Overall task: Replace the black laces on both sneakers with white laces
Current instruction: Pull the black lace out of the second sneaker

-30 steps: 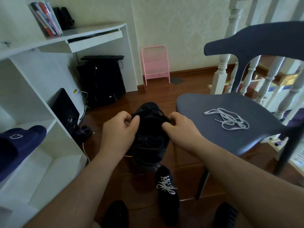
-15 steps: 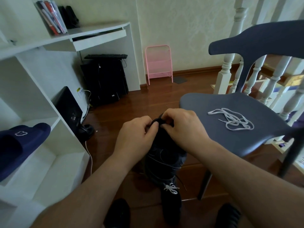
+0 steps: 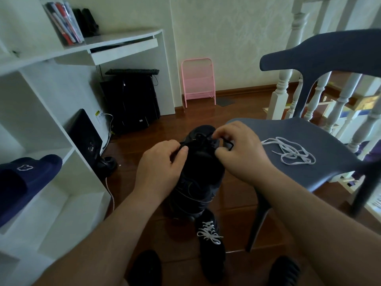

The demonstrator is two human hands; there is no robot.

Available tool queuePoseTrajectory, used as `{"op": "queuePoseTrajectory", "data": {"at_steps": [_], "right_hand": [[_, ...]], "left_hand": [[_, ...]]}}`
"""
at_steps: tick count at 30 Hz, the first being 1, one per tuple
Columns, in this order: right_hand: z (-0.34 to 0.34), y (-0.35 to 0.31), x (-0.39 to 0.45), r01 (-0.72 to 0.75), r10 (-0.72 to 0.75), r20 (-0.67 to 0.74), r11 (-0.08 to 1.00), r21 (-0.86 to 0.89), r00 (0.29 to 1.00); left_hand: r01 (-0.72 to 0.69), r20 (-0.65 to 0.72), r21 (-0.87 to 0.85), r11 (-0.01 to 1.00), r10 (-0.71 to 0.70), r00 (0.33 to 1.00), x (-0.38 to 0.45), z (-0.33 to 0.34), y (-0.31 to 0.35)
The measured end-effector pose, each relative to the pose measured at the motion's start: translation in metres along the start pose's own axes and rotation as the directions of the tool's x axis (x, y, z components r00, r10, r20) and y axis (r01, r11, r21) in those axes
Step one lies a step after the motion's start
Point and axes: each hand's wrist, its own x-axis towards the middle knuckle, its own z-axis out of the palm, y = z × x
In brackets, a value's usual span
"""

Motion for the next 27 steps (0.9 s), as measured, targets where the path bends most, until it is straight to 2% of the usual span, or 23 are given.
{"op": "queuePoseTrajectory", "data": {"at_steps": [2, 6, 12, 14, 16, 18, 20, 24, 27], "right_hand": [[0.012, -0.006, -0.005, 0.11, -0.109, 0.013, 0.988, -0.105, 0.994], [0.028, -0.005, -0.006, 0.142, -0.14, 0.025, 0.977, -0.156, 0.99], [0.025, -0.004, -0.006, 0.217, -0.231, -0.045, 0.954, -0.208, 0.972], [0.02, -0.002, -0.001, 0.127, -0.137, -0.053, 0.98, -0.152, 0.989], [0.01, 0.008, 0.006, -0.055, 0.051, -0.061, 0.996, -0.072, 0.997], [0.001, 0.021, 0.011, -0.212, 0.21, -0.066, 0.977, -0.022, 0.976], [-0.006, 0.024, 0.01, -0.298, 0.298, -0.011, 0.953, -0.051, 0.955], [-0.006, 0.017, 0.007, -0.317, 0.326, 0.085, 0.942, -0.107, 0.942], [-0.004, 0.006, 0.001, -0.134, 0.143, 0.095, 0.987, -0.089, 0.985]], "left_hand": [[-0.042, 0.006, 0.007, 0.999, 0.042, 0.999, -0.002, 0.001, 0.005], [-0.065, 0.04, 0.022, 0.998, 0.064, 0.997, -0.005, 0.005, 0.01], [-0.065, 0.038, 0.014, 0.998, 0.064, 0.997, -0.004, 0.005, 0.008], [-0.045, 0.012, 0.011, 0.999, 0.045, 0.999, -0.001, 0.002, 0.005], [-0.023, -0.016, -0.011, 1.0, 0.023, 1.0, 0.001, -0.001, 0.002], [-0.037, -0.025, 0.003, 0.999, 0.037, 0.999, 0.0, -0.003, 0.001], [-0.05, -0.024, 0.025, 0.998, 0.05, 0.998, -0.001, -0.003, 0.001], [-0.02, -0.044, 0.016, 1.0, 0.02, 0.999, 0.002, -0.005, -0.001], [-0.038, -0.045, 0.035, 0.999, 0.039, 0.998, 0.001, -0.005, 0.002]]}}
